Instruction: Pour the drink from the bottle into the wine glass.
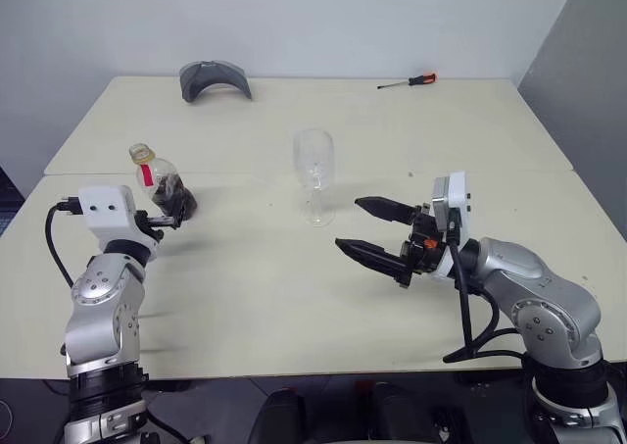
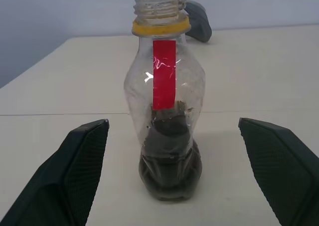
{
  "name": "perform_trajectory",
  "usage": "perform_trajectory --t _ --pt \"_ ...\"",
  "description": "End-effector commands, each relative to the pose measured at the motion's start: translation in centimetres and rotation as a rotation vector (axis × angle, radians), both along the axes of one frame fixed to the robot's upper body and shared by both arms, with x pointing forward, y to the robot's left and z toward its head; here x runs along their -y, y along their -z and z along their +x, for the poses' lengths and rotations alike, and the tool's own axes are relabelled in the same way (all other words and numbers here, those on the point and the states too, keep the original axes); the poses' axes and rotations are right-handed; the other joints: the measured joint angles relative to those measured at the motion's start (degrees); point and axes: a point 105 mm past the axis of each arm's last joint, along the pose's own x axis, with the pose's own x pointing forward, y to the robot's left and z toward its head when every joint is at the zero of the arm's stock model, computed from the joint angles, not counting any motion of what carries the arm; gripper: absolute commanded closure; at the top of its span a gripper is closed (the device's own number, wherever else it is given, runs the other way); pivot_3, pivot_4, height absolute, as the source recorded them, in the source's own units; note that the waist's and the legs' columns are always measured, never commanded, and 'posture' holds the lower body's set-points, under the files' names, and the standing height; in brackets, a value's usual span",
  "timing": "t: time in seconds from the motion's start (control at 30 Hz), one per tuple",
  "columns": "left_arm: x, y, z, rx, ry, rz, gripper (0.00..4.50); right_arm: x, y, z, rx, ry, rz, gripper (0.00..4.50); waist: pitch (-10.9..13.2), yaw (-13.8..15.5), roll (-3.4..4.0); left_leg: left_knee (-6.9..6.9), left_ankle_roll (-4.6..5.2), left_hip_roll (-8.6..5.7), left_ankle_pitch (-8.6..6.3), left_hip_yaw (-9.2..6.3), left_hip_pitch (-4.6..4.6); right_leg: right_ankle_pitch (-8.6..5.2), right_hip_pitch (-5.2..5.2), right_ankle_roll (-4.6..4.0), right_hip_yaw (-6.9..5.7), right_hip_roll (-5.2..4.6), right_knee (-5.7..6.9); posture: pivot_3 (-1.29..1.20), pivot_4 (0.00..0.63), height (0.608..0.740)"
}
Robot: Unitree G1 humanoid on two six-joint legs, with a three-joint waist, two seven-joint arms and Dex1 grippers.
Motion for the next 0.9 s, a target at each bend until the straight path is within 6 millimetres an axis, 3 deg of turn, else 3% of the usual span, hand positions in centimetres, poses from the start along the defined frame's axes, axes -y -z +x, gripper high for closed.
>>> perform_trajectory --t 0.03,0.63,0.9 --pt "-0.2 -1.2 0.5 0.041 0.012 0.040 0.00 -0.3 -1.3 -0.5 0.055 -0.012 0.020 0.08 0.00 0.00 0.00 0.00 0.00 0.00 0.00 0.00 0.00 0.00 0.00 0.00 0.00 0.00 0.00 0.00 0.150 0.740" --pt "0.2 -0.2 5.9 0.032 0.121 0.014 0.00 -0.1 -1.6 0.3 0.063 0.017 0.002 0.08 -0.01 0.16 -0.02 0.11 -0.01 -0.02 0.01 0.00 -0.07 0.00 -0.03 0.00 -0.05 -0.01 0.02 0.00 0.150 0.740" --pt "0.3 -0.4 6.9 0.046 0.128 0.021 0.00 0.2 -1.7 0.2 0.065 0.041 0.001 0.08 0.00 0.16 -0.03 0.12 -0.02 -0.02 0.01 0.00 -0.08 0.00 -0.05 0.00 -0.06 -0.01 0.03 0.00 0.150 0.740"
